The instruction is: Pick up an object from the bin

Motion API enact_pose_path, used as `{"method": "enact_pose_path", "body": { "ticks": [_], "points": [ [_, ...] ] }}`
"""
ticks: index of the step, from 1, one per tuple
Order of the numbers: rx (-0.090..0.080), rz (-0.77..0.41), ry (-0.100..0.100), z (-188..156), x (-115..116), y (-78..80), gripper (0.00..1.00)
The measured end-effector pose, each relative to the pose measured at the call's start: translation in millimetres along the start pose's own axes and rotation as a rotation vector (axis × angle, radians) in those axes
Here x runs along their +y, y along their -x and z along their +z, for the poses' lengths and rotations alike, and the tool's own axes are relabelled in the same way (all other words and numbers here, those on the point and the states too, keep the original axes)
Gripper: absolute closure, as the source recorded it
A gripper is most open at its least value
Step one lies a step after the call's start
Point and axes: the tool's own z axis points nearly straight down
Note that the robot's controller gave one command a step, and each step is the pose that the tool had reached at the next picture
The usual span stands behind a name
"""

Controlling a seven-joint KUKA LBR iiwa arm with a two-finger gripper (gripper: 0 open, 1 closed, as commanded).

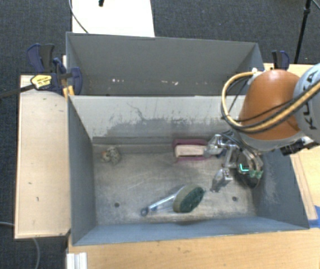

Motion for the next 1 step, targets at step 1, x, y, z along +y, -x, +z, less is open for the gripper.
{"method": "enact_pose_path", "body": {
  "ticks": [1],
  "points": [
    [-0.010, -0.253, -0.004, 71.1, 60.1, -22.6, 0.00]
  ]
}}
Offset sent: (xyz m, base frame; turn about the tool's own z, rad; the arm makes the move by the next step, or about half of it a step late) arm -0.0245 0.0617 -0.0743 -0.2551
